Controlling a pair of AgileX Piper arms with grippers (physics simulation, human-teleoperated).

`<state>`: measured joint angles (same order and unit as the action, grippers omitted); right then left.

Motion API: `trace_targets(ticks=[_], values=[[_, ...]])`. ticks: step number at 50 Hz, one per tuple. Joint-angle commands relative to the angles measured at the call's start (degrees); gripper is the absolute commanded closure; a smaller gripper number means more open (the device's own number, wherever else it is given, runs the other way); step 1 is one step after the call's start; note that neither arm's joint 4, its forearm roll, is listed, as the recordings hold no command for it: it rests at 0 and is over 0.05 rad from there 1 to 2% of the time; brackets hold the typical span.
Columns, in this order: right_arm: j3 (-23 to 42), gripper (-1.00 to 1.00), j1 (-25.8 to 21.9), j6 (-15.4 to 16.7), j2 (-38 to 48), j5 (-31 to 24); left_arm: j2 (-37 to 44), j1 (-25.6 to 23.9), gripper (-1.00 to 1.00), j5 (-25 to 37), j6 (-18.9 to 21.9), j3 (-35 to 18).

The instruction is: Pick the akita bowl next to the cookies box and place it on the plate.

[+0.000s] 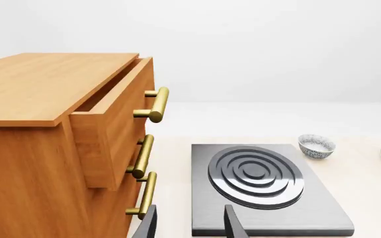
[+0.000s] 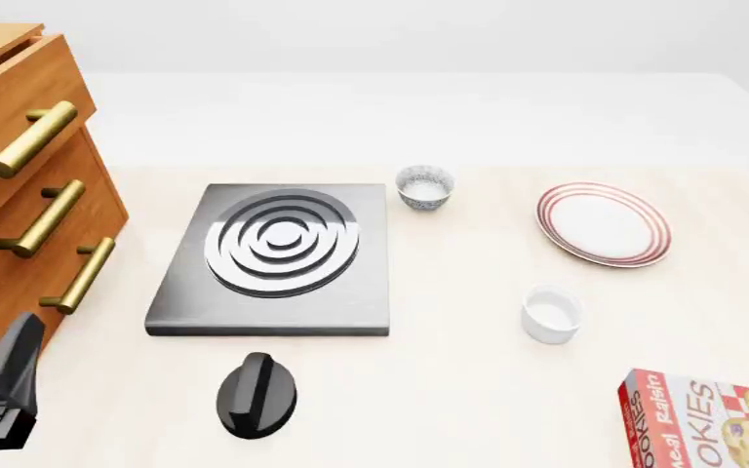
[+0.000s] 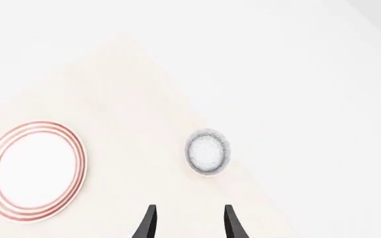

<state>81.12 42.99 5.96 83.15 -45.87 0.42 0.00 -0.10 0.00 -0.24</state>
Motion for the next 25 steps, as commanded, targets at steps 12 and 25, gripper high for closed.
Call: trace_targets(ticks=[12,25], values=[[3.1,-1.0,4.0,1.6,8.0,0.6,0.0,0.0,-1.0,0.0,0.0,0.0],[4.7,-1.0,5.2,2.4,11.1,0.9,0.0,0.0,-1.0,0.0,0.0,0.0]])
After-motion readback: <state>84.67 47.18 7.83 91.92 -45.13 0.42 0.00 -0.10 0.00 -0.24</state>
